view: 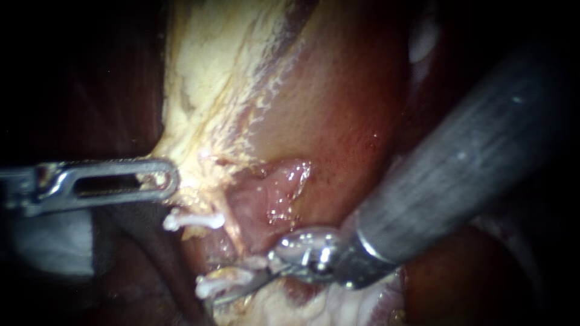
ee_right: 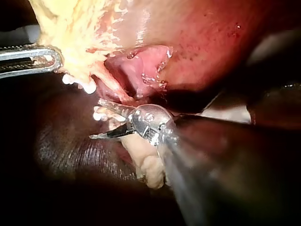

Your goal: Go back from the cut left tube

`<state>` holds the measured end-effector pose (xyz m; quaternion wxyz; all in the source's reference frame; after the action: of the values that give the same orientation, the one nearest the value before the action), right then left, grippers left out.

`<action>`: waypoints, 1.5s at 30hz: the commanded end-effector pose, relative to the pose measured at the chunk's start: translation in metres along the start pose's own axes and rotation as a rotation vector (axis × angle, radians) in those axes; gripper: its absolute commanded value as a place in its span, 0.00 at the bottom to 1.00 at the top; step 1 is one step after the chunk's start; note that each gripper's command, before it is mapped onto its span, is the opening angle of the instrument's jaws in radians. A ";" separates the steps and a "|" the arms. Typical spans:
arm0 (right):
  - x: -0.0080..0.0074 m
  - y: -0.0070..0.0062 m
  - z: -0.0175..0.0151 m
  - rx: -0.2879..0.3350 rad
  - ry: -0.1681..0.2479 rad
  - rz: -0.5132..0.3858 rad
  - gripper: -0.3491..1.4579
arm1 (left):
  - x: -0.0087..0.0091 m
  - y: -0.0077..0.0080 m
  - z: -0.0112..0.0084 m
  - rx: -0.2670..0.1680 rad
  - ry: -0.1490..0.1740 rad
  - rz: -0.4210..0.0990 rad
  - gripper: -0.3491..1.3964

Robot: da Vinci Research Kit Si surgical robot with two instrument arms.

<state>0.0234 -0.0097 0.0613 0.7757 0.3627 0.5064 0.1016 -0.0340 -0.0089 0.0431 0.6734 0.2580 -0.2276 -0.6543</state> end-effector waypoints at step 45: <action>0.0047 -0.0011 -0.0206 -0.239 0.110 -0.277 0.98 | 0.0018 -0.0017 0.0101 0.046 0.015 0.000 0.00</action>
<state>0.0077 0.0015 0.0526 0.7909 0.1882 0.5777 0.0731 -0.0417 -0.0112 0.0497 0.6691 0.2781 -0.2377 -0.6469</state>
